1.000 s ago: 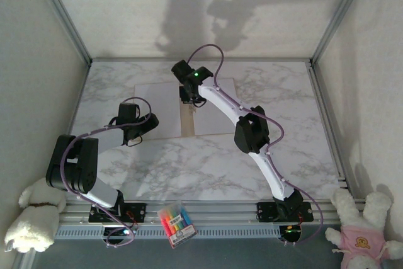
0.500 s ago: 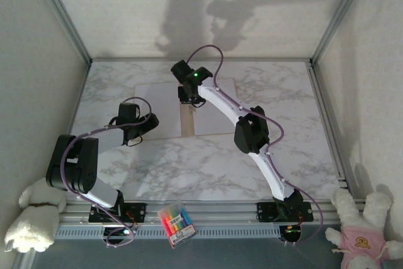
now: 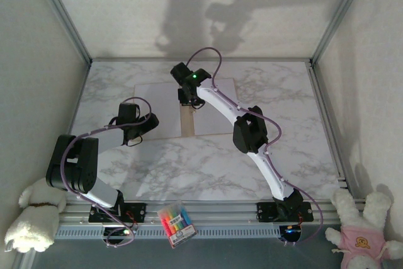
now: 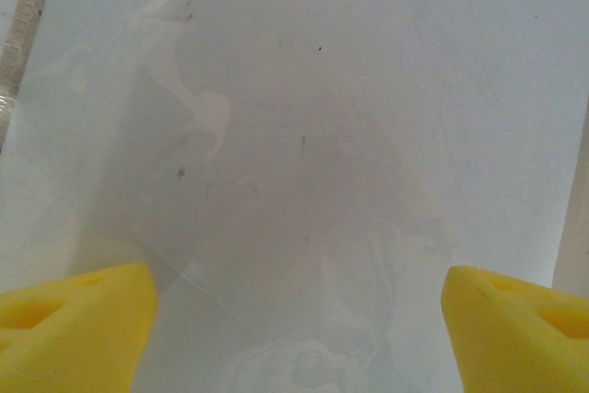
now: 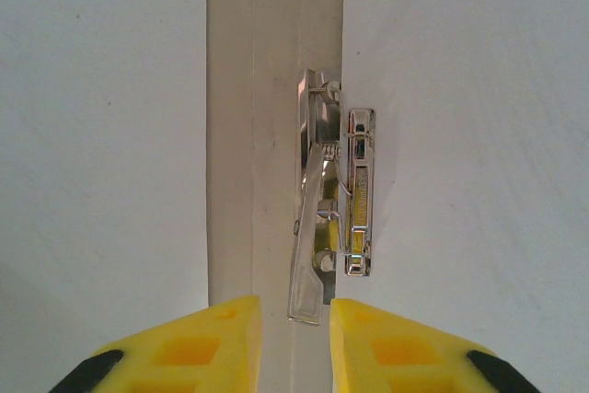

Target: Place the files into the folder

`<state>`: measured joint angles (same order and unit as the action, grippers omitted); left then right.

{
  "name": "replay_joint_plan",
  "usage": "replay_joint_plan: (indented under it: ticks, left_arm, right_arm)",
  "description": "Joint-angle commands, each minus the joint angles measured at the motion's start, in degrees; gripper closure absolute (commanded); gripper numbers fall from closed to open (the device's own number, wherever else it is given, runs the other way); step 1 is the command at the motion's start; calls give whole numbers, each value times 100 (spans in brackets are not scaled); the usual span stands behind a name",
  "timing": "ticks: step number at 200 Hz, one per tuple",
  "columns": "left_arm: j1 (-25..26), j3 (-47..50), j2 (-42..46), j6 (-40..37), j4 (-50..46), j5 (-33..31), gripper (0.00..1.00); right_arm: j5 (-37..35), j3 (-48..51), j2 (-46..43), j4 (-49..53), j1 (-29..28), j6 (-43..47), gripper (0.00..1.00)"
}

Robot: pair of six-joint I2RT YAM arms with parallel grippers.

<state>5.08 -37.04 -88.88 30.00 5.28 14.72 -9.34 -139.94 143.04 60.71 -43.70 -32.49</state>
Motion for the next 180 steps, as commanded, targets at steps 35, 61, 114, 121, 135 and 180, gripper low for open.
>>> replay_joint_plan:
  ticks: [35, 61, 114, 121, 135, 180]
  left_arm:
    - [-34, 72, -245, -18, -395, 35, 17]
    - [-38, 52, -266, -36, -403, 31, 17]
    - [-34, 21, -284, -47, -435, 22, 17]
    - [-39, 17, -281, -46, -437, 19, 17]
    - [-38, 21, -280, -40, -438, 21, 17]
    - [-40, 20, -291, -37, -430, 26, 17]
  right_arm:
    - [-77, -68, 202, 136, -27, -108, 77]
    - [-89, -69, 225, 157, -24, -108, 78]
    - [-110, -69, 259, 174, 2, -100, 83]
    - [-103, -69, 259, 172, 4, -100, 84]
    - [-105, -69, 259, 169, 4, -91, 86]
    - [-155, -30, 259, 236, 3, -32, 91]
